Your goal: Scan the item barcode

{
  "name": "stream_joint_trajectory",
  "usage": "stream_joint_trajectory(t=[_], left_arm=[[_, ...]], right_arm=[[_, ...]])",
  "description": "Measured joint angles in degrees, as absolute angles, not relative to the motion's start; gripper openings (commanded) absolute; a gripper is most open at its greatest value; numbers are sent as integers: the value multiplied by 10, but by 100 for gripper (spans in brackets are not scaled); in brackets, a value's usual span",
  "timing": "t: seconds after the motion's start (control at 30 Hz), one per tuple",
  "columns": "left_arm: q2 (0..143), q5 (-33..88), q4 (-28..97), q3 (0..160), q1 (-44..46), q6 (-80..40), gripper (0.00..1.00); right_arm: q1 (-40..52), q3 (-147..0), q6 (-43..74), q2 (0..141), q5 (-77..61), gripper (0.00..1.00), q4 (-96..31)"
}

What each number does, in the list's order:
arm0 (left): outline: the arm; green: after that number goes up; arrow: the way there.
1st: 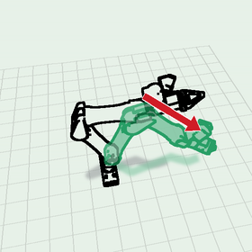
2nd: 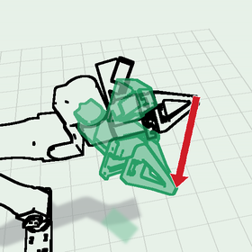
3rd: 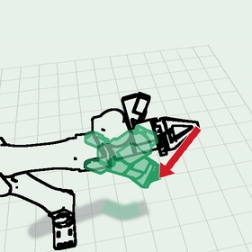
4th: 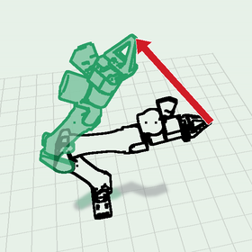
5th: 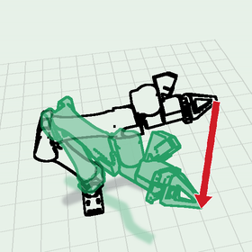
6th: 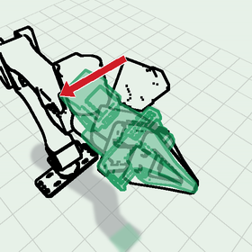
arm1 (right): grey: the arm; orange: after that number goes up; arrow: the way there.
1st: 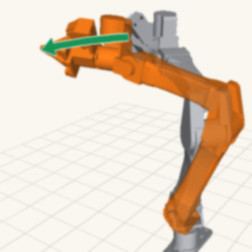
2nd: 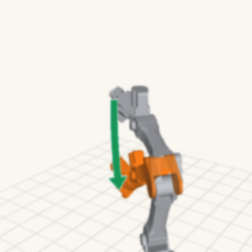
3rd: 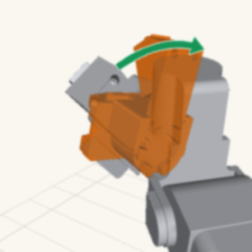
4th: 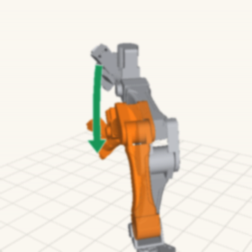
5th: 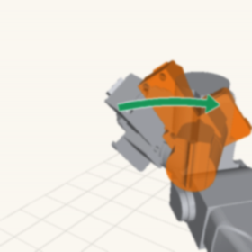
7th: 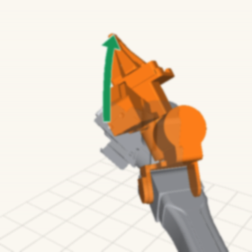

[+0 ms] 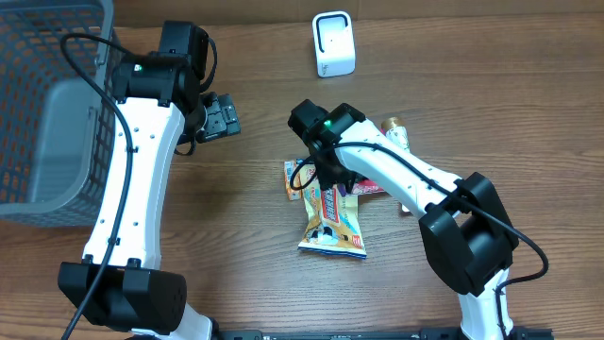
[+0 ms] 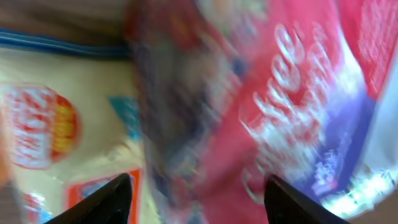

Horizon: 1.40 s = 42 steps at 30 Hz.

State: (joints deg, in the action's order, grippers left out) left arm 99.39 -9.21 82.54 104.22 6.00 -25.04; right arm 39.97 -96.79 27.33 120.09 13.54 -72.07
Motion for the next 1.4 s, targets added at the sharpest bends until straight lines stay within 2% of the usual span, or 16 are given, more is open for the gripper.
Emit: stream_joint_trajectory(t=[0.13,0.2,0.27,0.37,0.47,0.6,0.73,1.0,1.4], left_arm=[[994,-92,825,1042,60,-250,99],[994,-92,825,1042,60,-250,100],[994,-92,825,1042,60,-250,100],[994,-92,825,1042,60,-250,100],[994,-92,825,1042,60,-250,100],[994,-92,825,1042,60,-250,100],[994,-92,825,1042,60,-250,100],[994,-92,825,1042,60,-250,100],[994,-92,825,1042,60,-251,100]], right_arm=[[400,-995,297,1199,136,80,-790],[400,-1006,295,1191,125,79,-811],[400,-1013,288,1176,103,69,-827],[400,-1015,266,1160,57,49,-829],[401,-1002,264,1157,30,44,-804],[402,-944,265,1157,5,26,-750],[402,-881,274,1157,-36,20,-679],[402,-799,301,1157,-134,19,-547],[403,-790,329,1157,-229,20,-387]])
